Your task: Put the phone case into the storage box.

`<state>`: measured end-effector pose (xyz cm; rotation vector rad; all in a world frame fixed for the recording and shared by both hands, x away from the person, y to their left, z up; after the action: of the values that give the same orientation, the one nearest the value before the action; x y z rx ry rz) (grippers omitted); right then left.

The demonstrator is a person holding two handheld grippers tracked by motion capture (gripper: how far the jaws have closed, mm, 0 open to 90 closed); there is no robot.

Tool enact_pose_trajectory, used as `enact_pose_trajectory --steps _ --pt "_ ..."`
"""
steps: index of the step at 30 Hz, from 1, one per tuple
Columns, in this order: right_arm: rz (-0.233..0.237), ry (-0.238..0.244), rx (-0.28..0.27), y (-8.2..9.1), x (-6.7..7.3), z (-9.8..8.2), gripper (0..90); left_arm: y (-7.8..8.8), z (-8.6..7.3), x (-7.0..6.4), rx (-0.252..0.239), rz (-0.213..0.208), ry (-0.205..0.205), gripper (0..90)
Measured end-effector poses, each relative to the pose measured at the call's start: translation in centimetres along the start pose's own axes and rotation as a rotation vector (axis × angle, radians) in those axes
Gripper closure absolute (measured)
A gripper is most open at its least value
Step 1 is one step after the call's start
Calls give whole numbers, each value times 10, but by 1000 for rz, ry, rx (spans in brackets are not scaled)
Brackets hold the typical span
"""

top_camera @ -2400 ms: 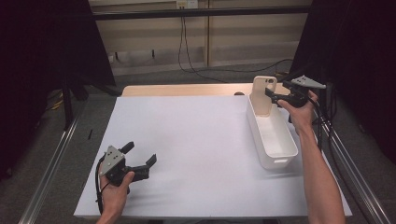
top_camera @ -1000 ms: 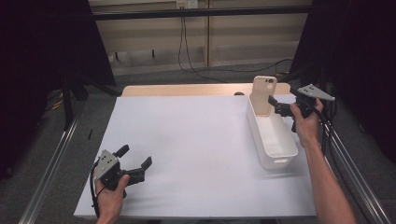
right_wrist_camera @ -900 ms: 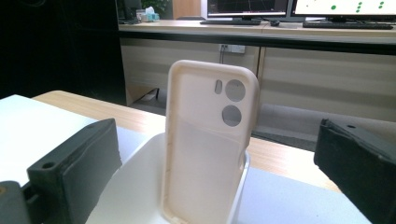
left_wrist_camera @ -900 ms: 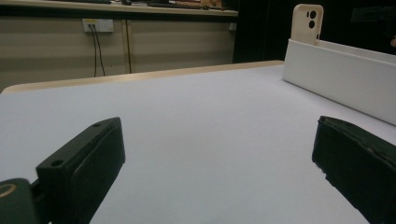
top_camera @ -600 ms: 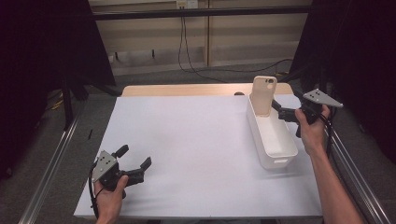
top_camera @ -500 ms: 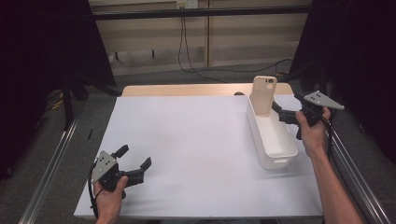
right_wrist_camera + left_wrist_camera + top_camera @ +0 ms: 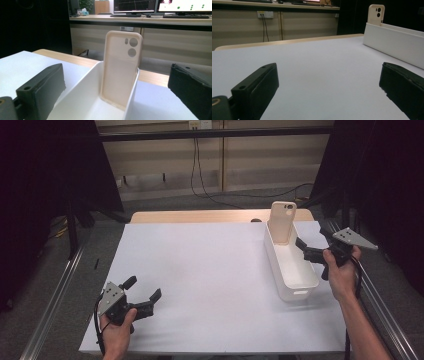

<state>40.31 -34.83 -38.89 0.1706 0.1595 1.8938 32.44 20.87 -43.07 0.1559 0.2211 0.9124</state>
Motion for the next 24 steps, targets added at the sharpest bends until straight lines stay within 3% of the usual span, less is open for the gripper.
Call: enact_pose_trajectory --steps 17,21,24 --pt "-27 -28 -8 41 -1 -9 4 -3 -1 1 11 2 -7 26" --pt "-42 0 -7 51 2 -14 5 -3 -1 0 12 -2 -8 25" --pt "-51 -14 -17 56 3 -17 3 -3 -1 -1 10 -5 -6 26"
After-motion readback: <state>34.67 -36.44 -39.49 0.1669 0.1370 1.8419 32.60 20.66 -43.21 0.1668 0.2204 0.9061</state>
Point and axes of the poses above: each handheld gripper's, and its own axes: y roughly backward along the jaws, z roughly out of its top, x roughly to its left, the point moved 3 cm from there along -y, roughly forward along the jaws, and after that the axes turned 2 degrees about -z, right-handed, at the moved point
